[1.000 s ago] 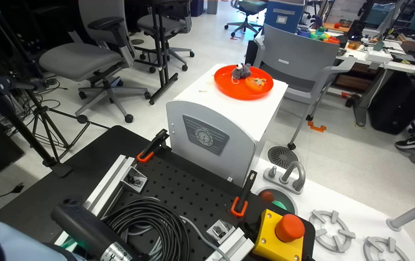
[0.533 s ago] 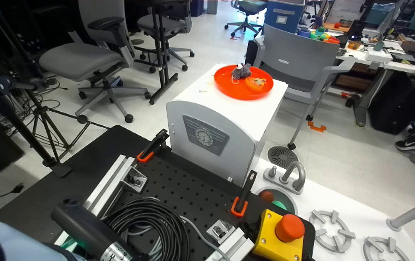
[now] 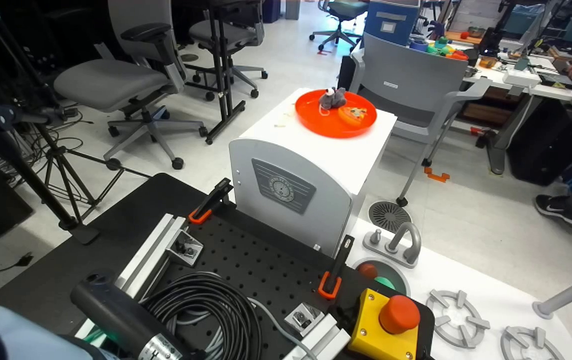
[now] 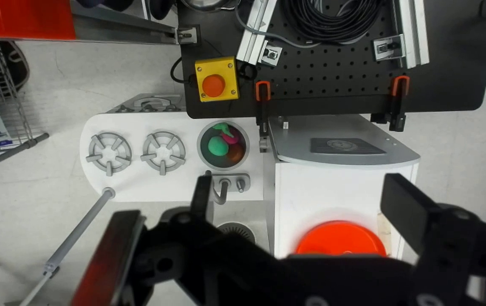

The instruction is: Pick up the rat plush toy from the plate and put it on the counter

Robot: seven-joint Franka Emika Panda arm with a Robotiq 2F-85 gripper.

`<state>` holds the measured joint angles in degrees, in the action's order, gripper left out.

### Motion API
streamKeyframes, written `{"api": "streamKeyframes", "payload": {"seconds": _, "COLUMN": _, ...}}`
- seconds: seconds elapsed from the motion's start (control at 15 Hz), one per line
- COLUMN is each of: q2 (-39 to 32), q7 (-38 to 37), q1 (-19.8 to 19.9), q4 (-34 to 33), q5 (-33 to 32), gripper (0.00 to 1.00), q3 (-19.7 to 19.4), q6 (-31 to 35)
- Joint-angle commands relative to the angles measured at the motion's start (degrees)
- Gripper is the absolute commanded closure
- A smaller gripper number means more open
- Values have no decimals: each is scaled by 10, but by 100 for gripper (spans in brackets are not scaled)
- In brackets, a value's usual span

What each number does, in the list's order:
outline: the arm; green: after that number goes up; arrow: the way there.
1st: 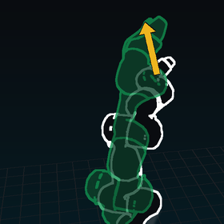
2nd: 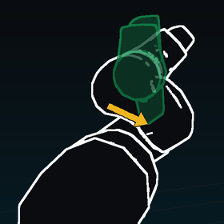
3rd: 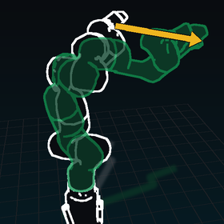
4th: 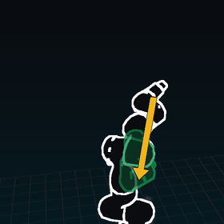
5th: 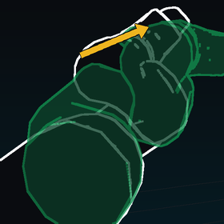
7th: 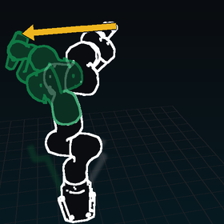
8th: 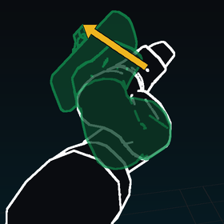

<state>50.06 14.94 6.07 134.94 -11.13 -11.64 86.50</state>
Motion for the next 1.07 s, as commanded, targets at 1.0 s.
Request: {"api": "streamKeyframes", "payload": {"seconds": 1.0, "q2": -229, "q7": -62, "q1": -6, "q4": -166, "q5": 24, "gripper": 0, "q3": 9, "q6": -75}}
